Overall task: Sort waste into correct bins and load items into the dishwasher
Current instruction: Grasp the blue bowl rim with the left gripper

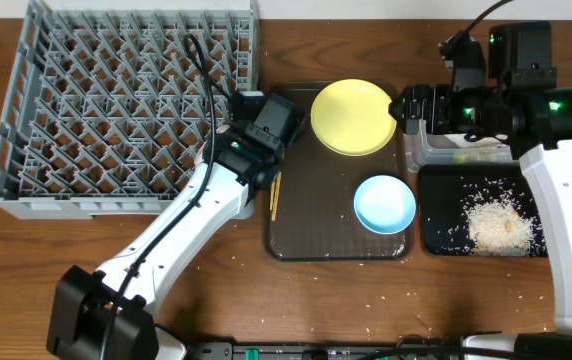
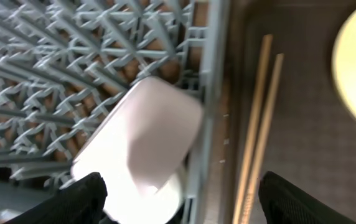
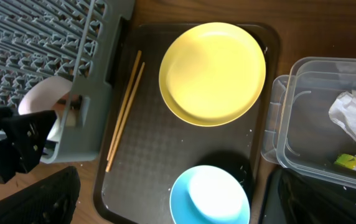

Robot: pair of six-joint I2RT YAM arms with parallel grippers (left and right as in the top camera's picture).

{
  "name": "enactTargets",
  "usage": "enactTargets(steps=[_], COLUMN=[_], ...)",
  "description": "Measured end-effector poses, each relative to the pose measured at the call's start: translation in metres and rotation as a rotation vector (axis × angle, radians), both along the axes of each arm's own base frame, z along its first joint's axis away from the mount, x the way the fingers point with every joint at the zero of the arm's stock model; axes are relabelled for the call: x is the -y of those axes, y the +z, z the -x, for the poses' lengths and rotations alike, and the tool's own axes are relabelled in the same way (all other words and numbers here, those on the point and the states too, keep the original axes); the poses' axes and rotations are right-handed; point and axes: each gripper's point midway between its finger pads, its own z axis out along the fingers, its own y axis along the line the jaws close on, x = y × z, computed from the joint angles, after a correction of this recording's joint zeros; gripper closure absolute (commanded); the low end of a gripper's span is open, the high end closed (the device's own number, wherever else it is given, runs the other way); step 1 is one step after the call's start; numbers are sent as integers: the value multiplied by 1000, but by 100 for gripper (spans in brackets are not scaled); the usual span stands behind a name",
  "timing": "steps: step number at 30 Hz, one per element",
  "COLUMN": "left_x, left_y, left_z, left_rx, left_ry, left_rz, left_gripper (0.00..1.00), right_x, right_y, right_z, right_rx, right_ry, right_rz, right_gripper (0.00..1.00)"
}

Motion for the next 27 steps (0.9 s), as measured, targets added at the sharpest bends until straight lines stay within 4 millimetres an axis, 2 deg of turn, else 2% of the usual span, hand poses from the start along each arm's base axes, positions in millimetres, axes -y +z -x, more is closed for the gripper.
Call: enactTargets(steps=[9,22,27], left_x=[8,8,33], left_y=[-1,-8,-4], left_z=[0,9,0], left_rx=[-22,-116,-70], left_ry=[-96,-325,-397], left_rz=[-12,-154,-50], left_gripper=[21,23,23], right_x=[0,0,0], right_y=[0,0,0], right_z=[0,0,0], right_rx=[0,0,0], right_ry=[0,0,0], right_rz=[0,0,0], right_gripper=[1,1,1])
